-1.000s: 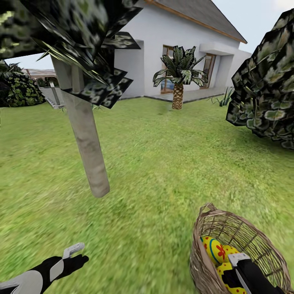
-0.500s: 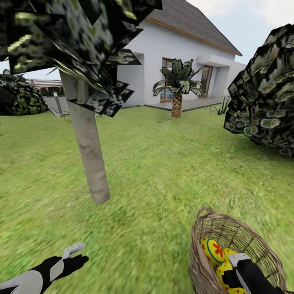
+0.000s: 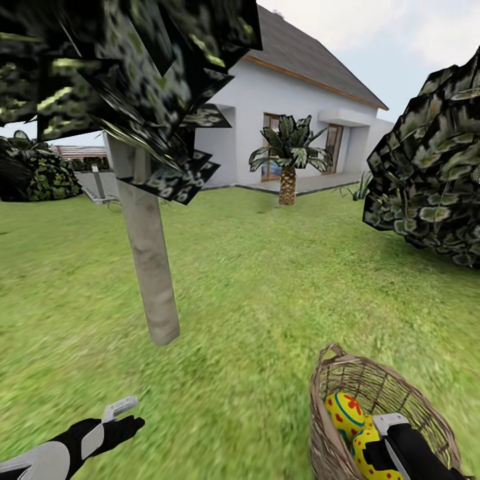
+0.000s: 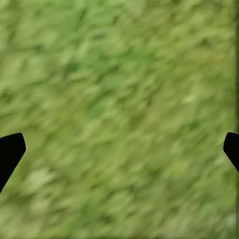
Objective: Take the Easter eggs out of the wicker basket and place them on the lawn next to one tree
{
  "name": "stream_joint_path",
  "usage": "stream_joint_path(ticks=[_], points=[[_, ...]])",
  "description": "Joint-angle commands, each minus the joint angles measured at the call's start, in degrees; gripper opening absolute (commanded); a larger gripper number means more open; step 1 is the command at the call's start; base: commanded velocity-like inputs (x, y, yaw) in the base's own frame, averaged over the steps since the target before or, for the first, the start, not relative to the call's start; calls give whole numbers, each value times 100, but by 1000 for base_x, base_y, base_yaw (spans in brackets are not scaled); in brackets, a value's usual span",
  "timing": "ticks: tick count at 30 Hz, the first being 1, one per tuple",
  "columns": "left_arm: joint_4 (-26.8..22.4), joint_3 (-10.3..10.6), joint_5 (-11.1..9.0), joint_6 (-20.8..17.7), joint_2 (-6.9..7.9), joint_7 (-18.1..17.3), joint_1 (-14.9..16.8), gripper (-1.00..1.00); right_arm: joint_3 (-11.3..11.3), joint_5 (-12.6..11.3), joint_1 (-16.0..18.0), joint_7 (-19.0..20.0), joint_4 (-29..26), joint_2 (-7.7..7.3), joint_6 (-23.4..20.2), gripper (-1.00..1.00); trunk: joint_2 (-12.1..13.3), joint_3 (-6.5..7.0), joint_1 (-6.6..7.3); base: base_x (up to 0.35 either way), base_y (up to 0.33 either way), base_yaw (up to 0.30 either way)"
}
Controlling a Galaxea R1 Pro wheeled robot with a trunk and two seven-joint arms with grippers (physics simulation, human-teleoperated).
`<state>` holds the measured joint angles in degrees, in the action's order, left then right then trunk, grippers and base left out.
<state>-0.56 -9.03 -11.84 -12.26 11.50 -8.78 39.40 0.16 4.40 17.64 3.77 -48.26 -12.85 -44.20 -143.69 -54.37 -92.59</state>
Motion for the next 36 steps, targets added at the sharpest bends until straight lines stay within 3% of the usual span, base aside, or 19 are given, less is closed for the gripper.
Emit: stream_joint_path(ticks=[1,6,13,19,29,36], points=[[-6,-42,-20,-39,1,-14,0,100,1,44,2,43,-8,-5,-25,-100,-1,17,4,0,0,0],[-6,-44,-20,-39,1,-18,1,100,9,12,2,61,21,-108,-13,-100,6,128,16,0,0,0],[-6,-46,-25,-39,10,-18,-2,100,13,13,2,61,198,-106,32,-100,6,128,16,0,0,0],[-6,-4,22,42,204,10,-3,100,-12,-8,2,47,389,-285,60,-100,6,128,16,0,0,0],[-6,-11,24,48,213,-1,-3,100,-16,-9,2,37,644,-288,61,-100,6,128,16,0,0,0],[-13,-11,23,6,213,8,-3,100,-16,-9,2,36,649,-288,61,-100,15,283,34,0,0,0]])
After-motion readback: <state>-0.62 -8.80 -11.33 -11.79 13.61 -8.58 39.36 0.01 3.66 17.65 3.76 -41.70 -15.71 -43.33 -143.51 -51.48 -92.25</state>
